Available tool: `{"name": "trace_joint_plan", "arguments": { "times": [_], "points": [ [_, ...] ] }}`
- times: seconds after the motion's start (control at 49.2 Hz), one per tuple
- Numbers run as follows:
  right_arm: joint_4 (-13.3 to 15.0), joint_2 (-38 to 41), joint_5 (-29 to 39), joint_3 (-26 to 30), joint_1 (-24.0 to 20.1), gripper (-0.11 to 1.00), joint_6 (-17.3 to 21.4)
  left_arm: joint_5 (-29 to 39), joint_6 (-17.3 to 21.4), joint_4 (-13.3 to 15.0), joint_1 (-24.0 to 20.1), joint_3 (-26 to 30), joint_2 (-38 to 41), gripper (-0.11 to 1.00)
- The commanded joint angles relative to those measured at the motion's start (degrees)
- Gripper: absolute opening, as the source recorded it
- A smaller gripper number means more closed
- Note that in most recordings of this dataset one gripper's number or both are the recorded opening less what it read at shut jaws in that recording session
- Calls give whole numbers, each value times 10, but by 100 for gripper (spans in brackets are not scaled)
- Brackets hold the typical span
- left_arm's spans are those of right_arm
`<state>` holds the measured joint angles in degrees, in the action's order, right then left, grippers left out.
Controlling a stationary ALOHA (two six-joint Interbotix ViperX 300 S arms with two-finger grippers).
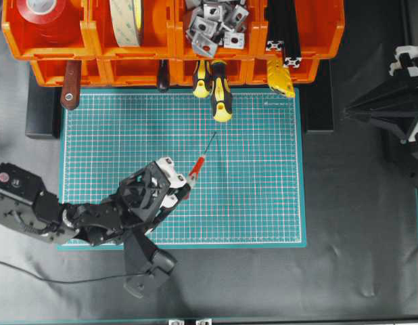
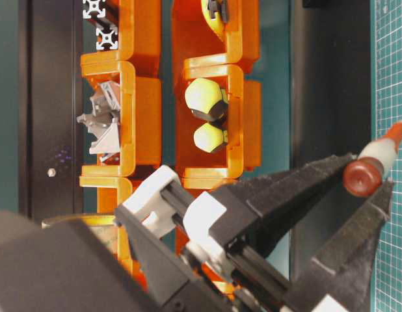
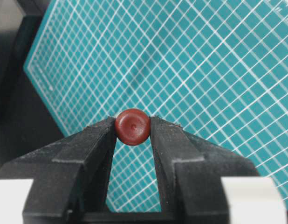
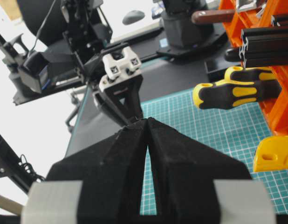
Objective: Pick red screwdriver from container rack with left arm.
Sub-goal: 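Lower the held screwdriver onto the mat and open the left gripper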
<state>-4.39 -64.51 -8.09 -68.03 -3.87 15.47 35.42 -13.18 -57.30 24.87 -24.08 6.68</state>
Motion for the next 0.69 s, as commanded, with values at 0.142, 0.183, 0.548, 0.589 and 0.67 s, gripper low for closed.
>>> {"name": "trace_joint_plan", "arguments": {
  "times": [0.142, 0.183, 0.548, 0.589, 0.67],
  "points": [
    [-1, 4, 1, 18, 0, 0, 0, -4, 24, -2, -2, 19, -3, 26],
    [-1, 4, 1, 18, 1, 0, 0, -4, 24, -2, -2, 19, -4, 26],
    [-1, 4, 1, 18, 0, 0, 1, -3, 15, -3, -1, 18, -3, 26],
    [-1, 4, 1, 18, 1, 0, 1, -4, 14, -2, -1, 19, -3, 26],
    [-1, 4, 1, 18, 1, 0, 1, -6, 12, -2, -1, 18, -3, 26]
  ]
}}
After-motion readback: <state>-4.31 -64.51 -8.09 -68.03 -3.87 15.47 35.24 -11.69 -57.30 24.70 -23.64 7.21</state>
